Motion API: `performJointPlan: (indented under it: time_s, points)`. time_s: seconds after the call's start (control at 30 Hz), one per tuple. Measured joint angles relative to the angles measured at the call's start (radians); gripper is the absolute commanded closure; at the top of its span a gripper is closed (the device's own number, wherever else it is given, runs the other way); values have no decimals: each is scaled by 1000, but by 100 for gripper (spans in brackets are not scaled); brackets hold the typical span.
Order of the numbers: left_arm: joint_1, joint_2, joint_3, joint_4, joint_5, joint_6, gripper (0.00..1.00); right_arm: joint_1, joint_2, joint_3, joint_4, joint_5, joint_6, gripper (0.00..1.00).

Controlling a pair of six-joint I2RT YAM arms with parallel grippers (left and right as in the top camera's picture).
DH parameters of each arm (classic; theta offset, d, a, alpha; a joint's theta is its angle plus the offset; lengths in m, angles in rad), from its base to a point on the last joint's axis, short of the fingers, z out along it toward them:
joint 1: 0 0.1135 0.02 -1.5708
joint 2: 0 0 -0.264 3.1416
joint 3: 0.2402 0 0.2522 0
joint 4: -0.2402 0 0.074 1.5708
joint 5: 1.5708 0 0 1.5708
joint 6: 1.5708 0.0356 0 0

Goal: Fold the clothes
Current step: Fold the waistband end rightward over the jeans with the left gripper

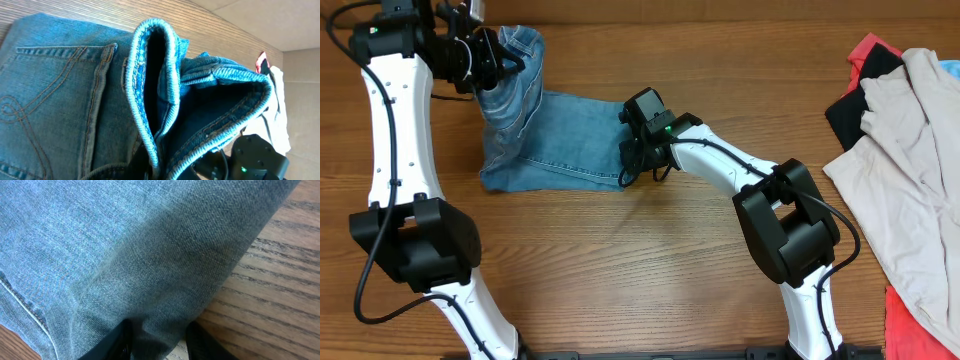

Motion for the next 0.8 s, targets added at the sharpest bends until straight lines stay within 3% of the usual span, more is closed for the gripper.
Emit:
performJointPlan:
  time_s: [0.4,0.43,0.47,0.57,0.67,0.8]
  points:
    - [-191,0,0,-72,-211,-14,79,0,0,0,0,0,0,61]
    - [-208,0,0,-74,-236,-14,72,0,0,0,-1,0,-1,61]
    - [-219,0,0,-73,-248,-14,58,0,0,0,-1,-1,0,61]
    - [-252,0,0,-73,-271,-21,61,0,0,0,-2,0,-1,61]
    - [-278,0,0,-73,-278,-21,53,0,0,0,-2,-2,0,61]
    - [-296,0,0,-73,-285,-19,53,0,0,0,-5,-1,0,61]
